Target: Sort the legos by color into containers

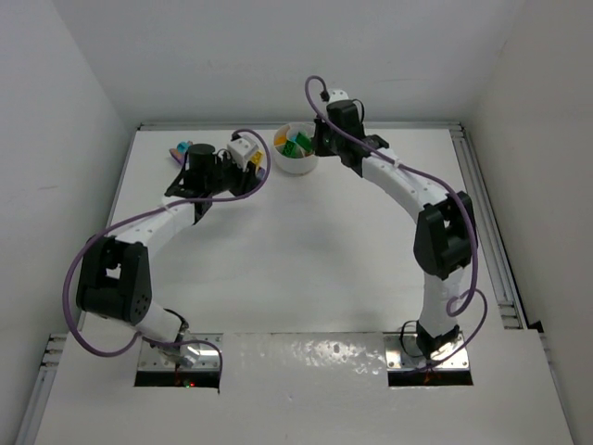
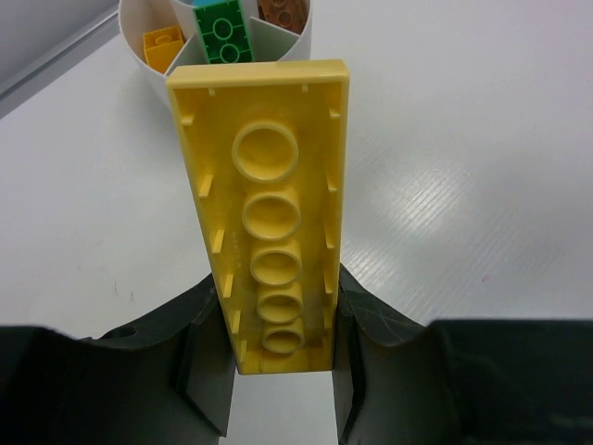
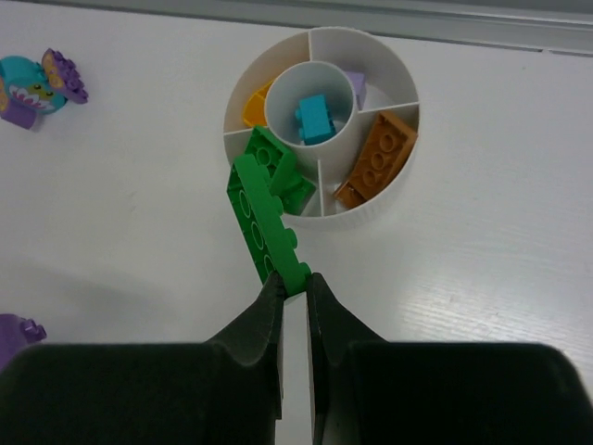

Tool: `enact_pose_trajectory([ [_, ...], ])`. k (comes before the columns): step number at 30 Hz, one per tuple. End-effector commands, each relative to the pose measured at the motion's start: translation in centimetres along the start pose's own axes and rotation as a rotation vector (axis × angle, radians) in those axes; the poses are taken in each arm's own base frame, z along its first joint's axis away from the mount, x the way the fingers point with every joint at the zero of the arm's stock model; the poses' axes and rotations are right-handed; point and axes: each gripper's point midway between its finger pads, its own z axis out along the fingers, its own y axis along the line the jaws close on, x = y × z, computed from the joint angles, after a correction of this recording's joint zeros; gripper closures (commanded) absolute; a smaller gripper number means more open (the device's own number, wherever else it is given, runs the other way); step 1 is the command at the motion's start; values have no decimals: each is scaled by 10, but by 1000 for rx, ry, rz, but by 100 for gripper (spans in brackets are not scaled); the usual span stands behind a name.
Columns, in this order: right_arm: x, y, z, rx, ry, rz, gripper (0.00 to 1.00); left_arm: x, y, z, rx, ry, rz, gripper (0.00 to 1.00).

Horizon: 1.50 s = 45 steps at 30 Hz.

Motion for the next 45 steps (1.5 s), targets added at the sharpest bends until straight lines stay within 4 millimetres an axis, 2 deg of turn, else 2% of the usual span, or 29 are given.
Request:
enact_pose_trajectory([
  [1,-23,32,-8,-18,-141,-21,100,-21,7,-8,-45,-72,18,100],
  [2,-3,26,-5,-1,-143,-56,100,-20,6,-8,-42,-73,16,100],
  [6,-20,8,-2,134,-208,-52,100,-21,7,-10,-48,-64,17,100],
  [8,-16,2,-3,179,-152,-74,100,-18,8,-12,-58,-55,21,100],
  [11,-11,6,-6,148,-134,-70,100,-18,10,-12,-74,-66,10,100],
  [12,-18,29,-6,19,-172,-82,100,-21,10,-12,-75,-77,8,100],
  [13,16,31,-3,-56,-133,-116,100,-21,7,-11,-61,-84,2,100],
  [14,3,46,-23,-152,-214,-138,100,-27,5,-11,-46,-106,-1,100],
  [15,-23,64,-38,-254,-383,-132,100,-31,1,-11,-19,-116,5,100],
  [16,19,60,-41,-304,-349,-141,100,-36,-12,-11,62,-138,16,100],
  [17,-3,66,-63,-344,-471,-139,100,-39,-18,-12,106,-151,32,100],
  [18,14,64,-66,-361,-448,-160,100,-41,-31,-15,193,-169,45,100],
  [19,17,64,-69,-370,-450,-217,100,-42,-38,-17,239,-179,56,100],
  [20,22,66,-77,-393,-437,-243,100,-41,-59,-22,373,-200,78,100],
  [24,37,82,-104,-530,-425,-341,100,-44,-89,-34,578,-262,163,100],
  [27,48,78,-110,-527,-373,-358,100,-49,-92,-35,612,-275,192,100],
  [28,55,66,-105,-461,-335,-342,100,-49,-88,-32,583,-262,184,100],
  [30,60,52,-101,-383,-299,-337,100,-36,-57,-13,368,-158,128,100],
  [31,67,35,-96,-299,-255,-335,100,-22,-46,-6,296,-99,122,100],
  [32,68,28,-94,-257,-243,-330,100,-4,-22,0,154,-17,140,100],
  [33,67,21,-95,-220,-236,-326,100,28,-20,0,140,94,202,100],
  [34,71,16,-95,-198,-217,-330,100,36,-10,-1,96,125,257,100],
  [35,71,10,-95,-163,-215,-335,100,49,11,-5,-7,191,317,100],
  [36,71,8,-96,-154,-214,-352,100,89,7,-18,-4,332,268,100],
  [37,71,6,-98,-148,-207,-356,100,101,9,-22,-24,380,259,100],
  [38,70,6,-98,-142,-208,-357,100,105,-4,-17,-17,408,292,100],
  [39,67,6,-99,-138,-212,-357,100,121,2,-22,44,482,477,100],
  [42,65,7,-100,-142,-212,-361,100,145,-1,-28,99,573,498,100],
  [45,66,13,-100,-177,-208,-361,100,167,-9,-29,138,602,473,89],
])
